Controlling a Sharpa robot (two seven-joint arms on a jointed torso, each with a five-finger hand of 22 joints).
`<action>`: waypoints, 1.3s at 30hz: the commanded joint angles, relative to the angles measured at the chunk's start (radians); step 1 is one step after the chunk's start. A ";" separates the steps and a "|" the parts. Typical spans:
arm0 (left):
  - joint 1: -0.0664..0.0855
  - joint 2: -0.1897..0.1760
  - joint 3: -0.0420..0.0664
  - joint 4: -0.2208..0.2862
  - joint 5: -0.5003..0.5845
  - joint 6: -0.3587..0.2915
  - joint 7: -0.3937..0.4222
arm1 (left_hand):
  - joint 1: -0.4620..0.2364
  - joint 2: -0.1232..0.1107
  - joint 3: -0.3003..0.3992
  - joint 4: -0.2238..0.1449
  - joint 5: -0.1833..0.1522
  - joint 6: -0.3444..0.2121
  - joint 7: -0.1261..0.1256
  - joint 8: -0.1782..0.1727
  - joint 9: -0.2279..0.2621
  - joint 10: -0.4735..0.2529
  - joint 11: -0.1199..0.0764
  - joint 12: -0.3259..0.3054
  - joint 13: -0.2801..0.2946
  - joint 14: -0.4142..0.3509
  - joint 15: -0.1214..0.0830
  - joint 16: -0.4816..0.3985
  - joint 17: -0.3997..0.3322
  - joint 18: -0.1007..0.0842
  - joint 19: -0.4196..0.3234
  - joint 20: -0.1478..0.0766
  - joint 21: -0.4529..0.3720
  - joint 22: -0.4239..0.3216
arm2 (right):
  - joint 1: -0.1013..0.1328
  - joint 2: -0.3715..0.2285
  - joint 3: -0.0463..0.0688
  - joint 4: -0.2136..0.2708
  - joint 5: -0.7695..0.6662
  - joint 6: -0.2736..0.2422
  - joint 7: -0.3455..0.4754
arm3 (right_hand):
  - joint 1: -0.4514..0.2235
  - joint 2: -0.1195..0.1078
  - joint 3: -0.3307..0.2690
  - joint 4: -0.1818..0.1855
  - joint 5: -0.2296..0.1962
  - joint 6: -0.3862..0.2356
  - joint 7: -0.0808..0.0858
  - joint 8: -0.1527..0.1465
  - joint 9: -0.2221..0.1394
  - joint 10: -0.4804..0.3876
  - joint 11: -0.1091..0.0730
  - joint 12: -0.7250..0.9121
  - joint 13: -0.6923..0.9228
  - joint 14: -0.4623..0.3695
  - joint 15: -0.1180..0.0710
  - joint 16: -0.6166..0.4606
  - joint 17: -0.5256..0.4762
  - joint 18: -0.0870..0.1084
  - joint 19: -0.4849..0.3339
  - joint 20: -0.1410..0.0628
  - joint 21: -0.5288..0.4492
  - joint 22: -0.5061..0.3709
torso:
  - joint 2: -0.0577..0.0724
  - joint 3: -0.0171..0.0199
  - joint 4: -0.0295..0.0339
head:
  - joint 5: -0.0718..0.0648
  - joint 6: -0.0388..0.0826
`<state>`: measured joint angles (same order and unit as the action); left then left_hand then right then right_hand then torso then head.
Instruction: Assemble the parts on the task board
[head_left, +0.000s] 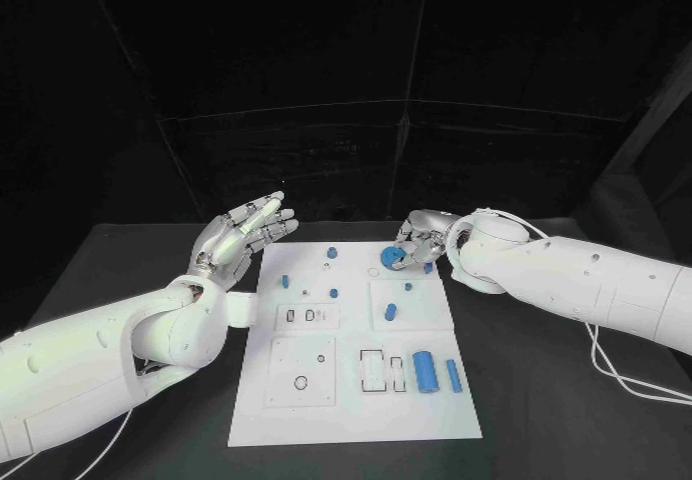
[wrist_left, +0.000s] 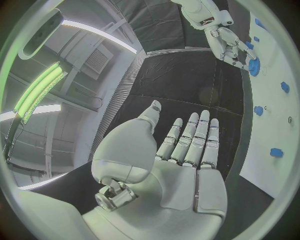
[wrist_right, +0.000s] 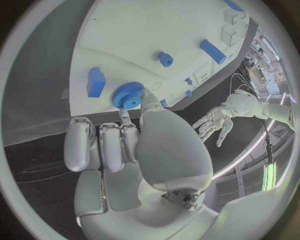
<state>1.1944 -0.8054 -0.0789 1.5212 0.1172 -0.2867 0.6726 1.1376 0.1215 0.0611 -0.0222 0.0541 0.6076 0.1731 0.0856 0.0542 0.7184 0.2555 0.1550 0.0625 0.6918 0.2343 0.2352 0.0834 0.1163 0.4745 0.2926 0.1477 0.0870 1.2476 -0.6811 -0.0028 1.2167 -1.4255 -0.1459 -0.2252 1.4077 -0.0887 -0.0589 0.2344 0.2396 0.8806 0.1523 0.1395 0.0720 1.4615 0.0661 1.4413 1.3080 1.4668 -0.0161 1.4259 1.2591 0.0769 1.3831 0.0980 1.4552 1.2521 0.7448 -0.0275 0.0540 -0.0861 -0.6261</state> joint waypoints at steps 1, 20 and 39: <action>0.002 0.002 0.001 0.000 0.000 0.021 0.018 | -0.007 0.002 0.001 -0.004 0.002 -0.008 0.125 -0.001 -0.001 -0.005 0.004 -0.001 -0.001 0.004 0.000 -0.006 -0.001 0.010 0.002 -0.001 0.003 -0.002 | 0.002 0.004 0.000 0.000 -0.037 -0.011 0.002 | 0.005 0.007 -0.002 -0.007 0.002 0.001 0.004 0.006 0.000 0.030 0.002 0.004 0.125 0.056 0.006 0.006 0.001 -0.012 0.006 0.002 0.007 0.001 | 0.000 0.0005 -0.0008 | -0.001 0.000; 0.002 0.002 0.001 0.001 0.000 0.037 0.003 | -0.009 0.002 0.001 -0.005 0.002 -0.013 0.125 -0.002 -0.002 -0.015 0.005 -0.005 -0.002 0.001 0.001 -0.009 -0.003 0.009 -0.005 -0.001 0.000 -0.004 | 0.001 0.020 0.000 -0.003 -0.115 -0.004 -0.022 | 0.031 0.035 0.025 -0.051 -0.030 0.040 -0.002 0.027 0.003 0.037 -0.004 0.018 0.145 0.054 0.003 0.013 0.004 -0.016 0.015 0.000 0.017 0.022 | 0.000 0.0008 -0.0003 | -0.002 -0.003; 0.002 0.003 0.001 0.005 0.000 0.038 -0.007 | -0.009 0.002 0.000 -0.005 0.002 -0.016 0.125 -0.003 -0.002 -0.019 0.005 -0.006 -0.002 0.000 0.001 -0.009 -0.003 0.009 -0.006 -0.001 -0.001 -0.004 | -0.003 0.029 0.000 0.036 -0.238 -0.055 -0.094 | 0.035 0.058 0.061 -0.079 -0.012 0.083 -0.012 0.035 0.002 0.049 -0.013 0.030 0.162 0.055 -0.005 0.019 0.010 -0.023 0.036 -0.008 0.031 0.059 | -0.001 0.0006 -0.0002 | -0.006 -0.005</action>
<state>1.1943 -0.8030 -0.0791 1.5234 0.1180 -0.2636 0.6634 1.1376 0.1215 0.0610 -0.0221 0.0541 0.6002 0.1732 0.0855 0.0534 0.7074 0.2591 0.1549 0.0618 0.6918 0.2344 0.2315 0.0813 0.1163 0.4745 0.2926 0.1477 0.0839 1.2435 -0.6511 -0.0033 1.2461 -1.6131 -0.1652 -0.2938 1.4364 -0.0359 -0.0007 0.1543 0.2257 0.9558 0.1415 0.1736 0.0738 1.4687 0.0588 1.4677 1.3078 1.4669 -0.0161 1.4385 1.2678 0.0615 1.4138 0.0892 1.4821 1.3081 0.7447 -0.0271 0.0535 -0.0936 -0.6323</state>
